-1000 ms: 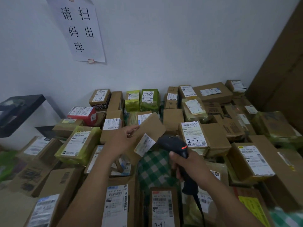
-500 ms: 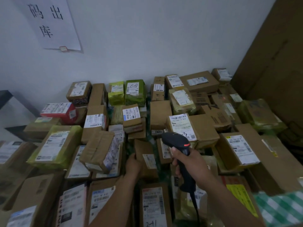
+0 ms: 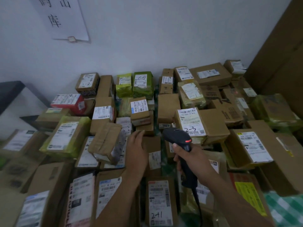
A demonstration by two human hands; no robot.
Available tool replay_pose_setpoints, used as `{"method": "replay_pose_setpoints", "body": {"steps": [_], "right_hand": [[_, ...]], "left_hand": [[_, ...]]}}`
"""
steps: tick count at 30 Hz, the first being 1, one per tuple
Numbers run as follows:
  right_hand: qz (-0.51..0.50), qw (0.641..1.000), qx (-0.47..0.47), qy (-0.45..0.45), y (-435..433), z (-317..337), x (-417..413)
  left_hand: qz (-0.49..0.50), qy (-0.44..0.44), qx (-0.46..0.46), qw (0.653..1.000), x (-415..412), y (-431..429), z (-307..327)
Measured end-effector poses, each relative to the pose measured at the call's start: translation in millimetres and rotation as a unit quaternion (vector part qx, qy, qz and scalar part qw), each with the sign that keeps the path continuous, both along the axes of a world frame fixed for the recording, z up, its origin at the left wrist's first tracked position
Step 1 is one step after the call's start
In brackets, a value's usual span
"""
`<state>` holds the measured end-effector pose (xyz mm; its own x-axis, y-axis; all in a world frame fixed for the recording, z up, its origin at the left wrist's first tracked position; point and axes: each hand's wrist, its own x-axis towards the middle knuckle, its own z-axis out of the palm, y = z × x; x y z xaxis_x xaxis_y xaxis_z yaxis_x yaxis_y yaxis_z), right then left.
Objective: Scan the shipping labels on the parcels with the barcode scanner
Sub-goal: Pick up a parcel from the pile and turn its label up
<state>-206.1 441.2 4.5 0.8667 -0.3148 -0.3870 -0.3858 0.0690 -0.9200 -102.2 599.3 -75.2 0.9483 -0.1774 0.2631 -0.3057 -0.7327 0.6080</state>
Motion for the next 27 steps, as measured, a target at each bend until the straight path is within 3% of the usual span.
{"method": "replay_pose_setpoints", "body": {"steps": [2,4,5,9,12,18,21,27], "right_hand": [[0.006,1.0,0.012,-0.011,7,2,5],[0.012,1.0,0.019,-0.016,15,4,11],[0.016,1.0,0.02,-0.017,18,5,13],[0.016,0.999,0.028,-0.025,24,13,19],[0.005,0.999,0.024,-0.033,21,16,19],[-0.062,0.997,0.033,-0.025,3,25,14],[-0.073,0.997,0.032,-0.019,-5,27,11],[-0.086,0.996,0.022,-0.004,-14,26,7]], "left_hand": [[0.039,-0.122,0.049,0.991,2,19,25],[0.087,-0.152,0.104,0.979,10,42,34],[0.117,-0.118,0.139,0.976,16,54,36],[0.196,0.168,0.21,0.943,28,84,49],[0.156,0.187,0.181,0.953,31,88,56],[0.029,0.174,-0.02,0.984,20,47,45],[-0.047,0.192,0.028,0.98,16,20,29],[-0.1,0.21,0.159,0.96,32,-2,1]]}}
